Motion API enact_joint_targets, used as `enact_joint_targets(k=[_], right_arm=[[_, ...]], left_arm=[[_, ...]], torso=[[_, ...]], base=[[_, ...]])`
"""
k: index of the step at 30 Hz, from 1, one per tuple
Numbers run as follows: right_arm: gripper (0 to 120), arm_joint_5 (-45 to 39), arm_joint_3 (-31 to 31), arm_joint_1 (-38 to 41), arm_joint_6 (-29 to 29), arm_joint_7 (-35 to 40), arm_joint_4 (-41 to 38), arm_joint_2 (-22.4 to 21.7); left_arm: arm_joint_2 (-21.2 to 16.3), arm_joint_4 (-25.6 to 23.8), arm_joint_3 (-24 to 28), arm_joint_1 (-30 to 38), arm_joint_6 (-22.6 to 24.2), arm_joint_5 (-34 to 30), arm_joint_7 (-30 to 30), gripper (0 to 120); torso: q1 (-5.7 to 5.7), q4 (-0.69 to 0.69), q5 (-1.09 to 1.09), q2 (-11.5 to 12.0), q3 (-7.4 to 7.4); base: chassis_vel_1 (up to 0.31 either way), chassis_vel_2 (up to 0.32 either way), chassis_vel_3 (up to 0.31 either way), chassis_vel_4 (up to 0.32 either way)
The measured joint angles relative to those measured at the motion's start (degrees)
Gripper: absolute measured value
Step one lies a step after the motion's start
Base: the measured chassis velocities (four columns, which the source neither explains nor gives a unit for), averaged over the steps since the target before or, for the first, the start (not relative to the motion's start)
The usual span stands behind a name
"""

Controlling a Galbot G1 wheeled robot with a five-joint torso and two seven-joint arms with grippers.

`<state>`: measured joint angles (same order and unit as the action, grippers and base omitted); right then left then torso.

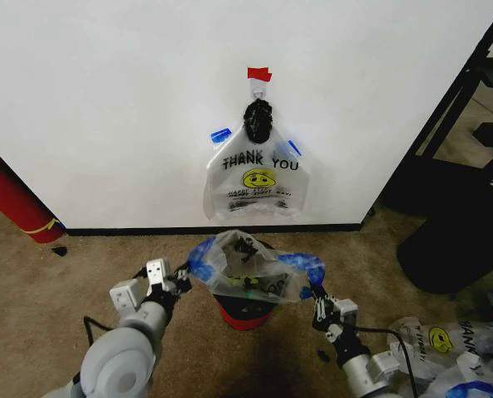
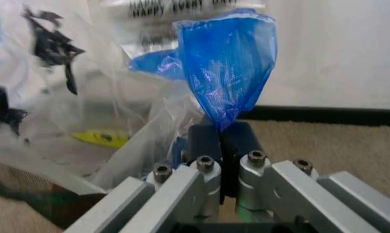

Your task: Pick up the garbage bag from the wall and place it over the trash bin.

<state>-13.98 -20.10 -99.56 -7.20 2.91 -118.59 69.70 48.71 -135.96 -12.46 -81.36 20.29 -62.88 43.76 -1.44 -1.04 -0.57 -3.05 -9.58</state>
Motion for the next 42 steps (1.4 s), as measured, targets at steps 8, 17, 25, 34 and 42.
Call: enact_joint_targets(k=[8, 17, 25, 34, 42], right_arm=[[0, 2.63, 0.8, -0.66, 3.43, 1.49, 1.32, -1.01], [0, -0.3, 3.32, 6.31, 8.65, 3.64, 5.06, -1.6], [0, -0.89, 6.32, 10.73, 13.53, 4.44, 7.34, -1.85], [0, -0.19, 7.11, 13.29, 17.85, 5.64, 10.19, -3.7], [0, -1.4, 8.24, 17.78, 20.92, 7.98, 13.64, -3.44]], left_arm=[[-1.16, -0.63, 1.38, -1.56, 5.94, -1.9, 3.1, 0], [-4.67, 1.1, 2.1, 0.62, 12.07, -8.37, 4.84, 0], [-5.76, 4.32, 7.15, 4.03, 14.21, -8.43, 4.78, 0], [-9.17, 5.95, 9.2, 5.93, 15.67, -7.7, 3.99, 0], [-8.27, 8.42, 13.09, 9.41, 15.81, -4.87, 3.91, 0]], torso=[[0.0, 0.0, -0.01, 0.0, 0.0], [0.0, 0.01, -0.01, 0.0, -0.01], [0.0, 0.0, -0.01, 0.01, -0.01], [0.0, 0.0, 0.0, 0.01, -0.01], [-0.01, 0.0, -0.01, 0.01, -0.01]], base=[[0.0, 0.0, 0.0, 0.0], [0.0, 0.0, 0.0, 0.0], [0.0, 0.0, 0.0, 0.0], [0.0, 0.0, 0.0, 0.0], [0.0, 0.0, 0.0, 0.0]])
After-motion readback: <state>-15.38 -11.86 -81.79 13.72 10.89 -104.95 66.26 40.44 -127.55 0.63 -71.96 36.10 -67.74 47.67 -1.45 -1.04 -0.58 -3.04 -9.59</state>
